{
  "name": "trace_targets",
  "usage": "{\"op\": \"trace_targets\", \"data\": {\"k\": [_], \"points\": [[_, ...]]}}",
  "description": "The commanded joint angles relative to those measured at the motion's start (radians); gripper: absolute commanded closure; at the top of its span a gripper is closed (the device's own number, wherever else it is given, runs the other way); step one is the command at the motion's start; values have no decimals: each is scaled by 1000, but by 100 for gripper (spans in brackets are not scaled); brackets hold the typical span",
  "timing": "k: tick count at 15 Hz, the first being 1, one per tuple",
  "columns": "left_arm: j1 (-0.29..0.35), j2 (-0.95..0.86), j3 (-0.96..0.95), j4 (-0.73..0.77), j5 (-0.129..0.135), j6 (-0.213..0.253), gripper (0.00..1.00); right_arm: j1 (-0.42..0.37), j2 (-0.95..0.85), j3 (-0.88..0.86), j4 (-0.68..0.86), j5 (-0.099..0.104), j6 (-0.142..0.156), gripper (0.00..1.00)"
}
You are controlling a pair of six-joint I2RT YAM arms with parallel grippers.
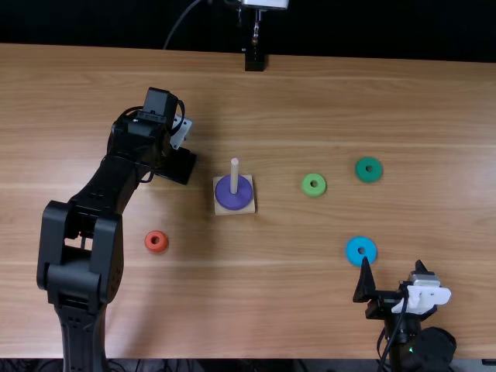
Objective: Build the Hanoi tower: stack the rings onto the peg from bottom to top in this color order: purple, dark blue, light blue, dark green, light green, yellow, orange.
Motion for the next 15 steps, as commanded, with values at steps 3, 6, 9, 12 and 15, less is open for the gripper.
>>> {"op": "trace_targets", "data": {"k": [3, 6, 9, 12, 15], "points": [[-4, 4, 33, -4, -6, 14, 100, -10, -19, -63, -60, -4, -5, 0], [-4, -63, 157, -153, -155, 19, 100, -10, -19, -63, -60, -4, -5, 0], [-8, -134, 220, -297, -164, 21, 100, -10, -19, -63, -60, -4, -5, 0], [-70, -224, 232, -378, -144, 3, 100, -10, -19, -63, -60, -4, -5, 0], [-126, -298, 234, -475, -142, -58, 100, -10, -19, -63, -60, -4, -5, 0]]}}
